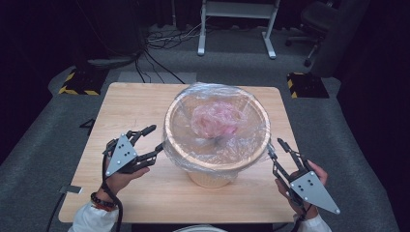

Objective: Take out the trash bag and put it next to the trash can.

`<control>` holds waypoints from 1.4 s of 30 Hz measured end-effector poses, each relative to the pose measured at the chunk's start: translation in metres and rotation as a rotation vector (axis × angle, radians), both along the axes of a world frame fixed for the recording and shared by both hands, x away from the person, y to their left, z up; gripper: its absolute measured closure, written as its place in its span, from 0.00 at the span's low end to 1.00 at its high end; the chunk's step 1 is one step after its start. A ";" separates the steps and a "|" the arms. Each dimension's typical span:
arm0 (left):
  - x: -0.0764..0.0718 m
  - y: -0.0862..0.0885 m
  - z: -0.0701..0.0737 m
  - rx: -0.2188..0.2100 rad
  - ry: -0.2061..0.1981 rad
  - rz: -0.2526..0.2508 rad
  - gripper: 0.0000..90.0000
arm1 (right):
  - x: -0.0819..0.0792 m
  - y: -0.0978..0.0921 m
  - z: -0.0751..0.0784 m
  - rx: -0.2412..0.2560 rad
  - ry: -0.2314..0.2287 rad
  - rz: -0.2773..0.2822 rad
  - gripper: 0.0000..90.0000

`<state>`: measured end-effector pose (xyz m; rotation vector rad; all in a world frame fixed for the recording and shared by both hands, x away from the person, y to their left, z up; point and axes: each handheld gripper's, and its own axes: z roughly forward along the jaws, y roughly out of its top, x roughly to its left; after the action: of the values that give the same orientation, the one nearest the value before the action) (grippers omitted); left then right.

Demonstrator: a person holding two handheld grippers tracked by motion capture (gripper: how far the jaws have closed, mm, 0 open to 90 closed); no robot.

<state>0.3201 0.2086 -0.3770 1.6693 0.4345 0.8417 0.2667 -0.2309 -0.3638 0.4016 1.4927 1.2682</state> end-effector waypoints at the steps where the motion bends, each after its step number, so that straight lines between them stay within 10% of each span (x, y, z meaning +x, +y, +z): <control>1: 0.000 -0.002 0.000 0.002 -0.003 0.001 0.53 | -0.002 -0.001 -0.001 -0.010 0.000 0.003 0.56; 8: -0.005 -0.011 0.002 0.031 -0.032 -0.012 0.84 | -0.026 0.011 -0.018 -0.222 -0.088 0.040 0.47; 16: -0.013 -0.011 0.004 0.011 -0.042 -0.047 1.00 | -0.043 0.040 -0.022 -0.294 -0.190 0.085 0.61; 22: -0.026 -0.002 0.008 -0.037 -0.043 -0.112 1.00 | -0.043 0.033 -0.016 -0.239 -0.159 0.121 0.80; 33: -0.064 -0.024 0.012 0.045 -0.093 -0.199 1.00 | -0.010 0.011 -0.010 -0.108 -0.036 0.071 0.91; 38: -0.062 -0.015 0.015 -0.023 -0.087 -0.177 0.62 | 0.008 0.002 -0.009 -0.061 0.010 0.081 1.00; 42: -0.048 0.001 0.019 -0.086 -0.067 -0.124 0.52 | 0.009 -0.005 -0.004 -0.011 -0.002 0.064 1.00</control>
<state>0.2721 0.2099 -0.3580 1.5673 0.3137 0.7740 0.2761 -0.2361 -0.3679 0.3478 1.5208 1.3101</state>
